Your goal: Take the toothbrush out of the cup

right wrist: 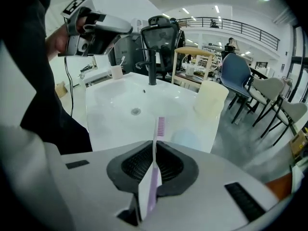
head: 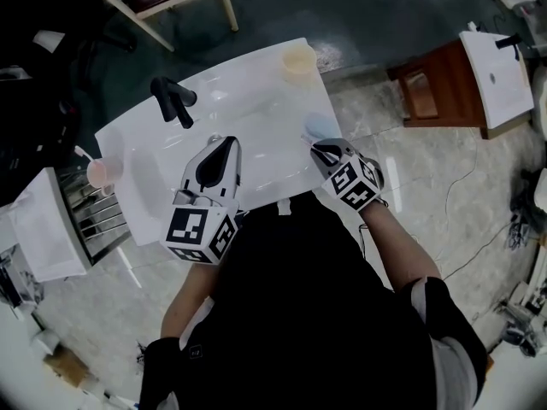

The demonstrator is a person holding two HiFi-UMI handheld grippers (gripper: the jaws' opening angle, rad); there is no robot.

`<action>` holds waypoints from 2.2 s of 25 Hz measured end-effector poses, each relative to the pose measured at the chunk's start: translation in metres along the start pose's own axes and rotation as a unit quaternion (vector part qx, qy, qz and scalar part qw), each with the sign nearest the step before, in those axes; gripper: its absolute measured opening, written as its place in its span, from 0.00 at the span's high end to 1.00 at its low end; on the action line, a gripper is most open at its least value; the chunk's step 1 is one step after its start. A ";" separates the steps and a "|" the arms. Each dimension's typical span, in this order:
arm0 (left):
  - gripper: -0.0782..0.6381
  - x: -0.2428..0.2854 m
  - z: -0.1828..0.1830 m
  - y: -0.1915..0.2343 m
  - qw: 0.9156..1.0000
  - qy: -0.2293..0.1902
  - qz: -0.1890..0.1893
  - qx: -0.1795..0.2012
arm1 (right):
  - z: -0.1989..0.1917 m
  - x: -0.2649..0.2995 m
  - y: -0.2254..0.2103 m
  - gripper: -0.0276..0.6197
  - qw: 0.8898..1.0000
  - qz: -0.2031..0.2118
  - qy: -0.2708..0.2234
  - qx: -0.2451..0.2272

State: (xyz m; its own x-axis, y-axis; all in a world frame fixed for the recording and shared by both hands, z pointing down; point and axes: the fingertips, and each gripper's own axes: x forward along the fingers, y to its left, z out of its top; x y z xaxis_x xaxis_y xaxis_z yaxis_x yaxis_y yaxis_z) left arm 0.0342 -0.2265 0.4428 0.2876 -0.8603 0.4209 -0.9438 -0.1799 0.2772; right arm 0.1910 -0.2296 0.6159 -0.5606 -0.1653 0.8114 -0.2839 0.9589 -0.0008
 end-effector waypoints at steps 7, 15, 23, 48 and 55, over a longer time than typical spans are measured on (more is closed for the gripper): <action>0.87 -0.002 -0.004 -0.001 1.000 0.000 0.000 -0.004 | -0.013 0.021 -0.001 0.89 0.998 -0.029 0.047 -0.038; 0.87 -0.007 -0.005 0.000 1.000 -0.004 0.007 -0.012 | -0.030 0.028 0.003 0.89 0.994 -0.033 0.078 -0.062; 0.87 -0.011 -0.002 -0.003 1.000 -0.014 0.012 -0.020 | -0.032 0.027 0.005 0.89 0.992 -0.033 0.085 -0.085; 0.87 -0.058 0.030 0.016 0.988 -0.092 0.119 -0.026 | 0.157 -0.121 -0.021 0.89 0.972 0.015 -0.231 -0.043; 0.87 -0.091 0.043 0.030 0.979 -0.112 0.169 -0.010 | 0.234 -0.164 0.026 0.89 0.927 0.087 -0.360 -0.059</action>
State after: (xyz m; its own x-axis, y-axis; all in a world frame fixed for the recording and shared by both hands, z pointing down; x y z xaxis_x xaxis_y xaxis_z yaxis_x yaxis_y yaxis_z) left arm -0.0269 -0.1735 0.3755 -0.0862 -0.9527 0.2913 -0.9750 0.1407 0.1718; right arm 0.0935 -0.2311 0.3460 -0.9757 -0.0767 0.2053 -0.0778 0.9970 0.0028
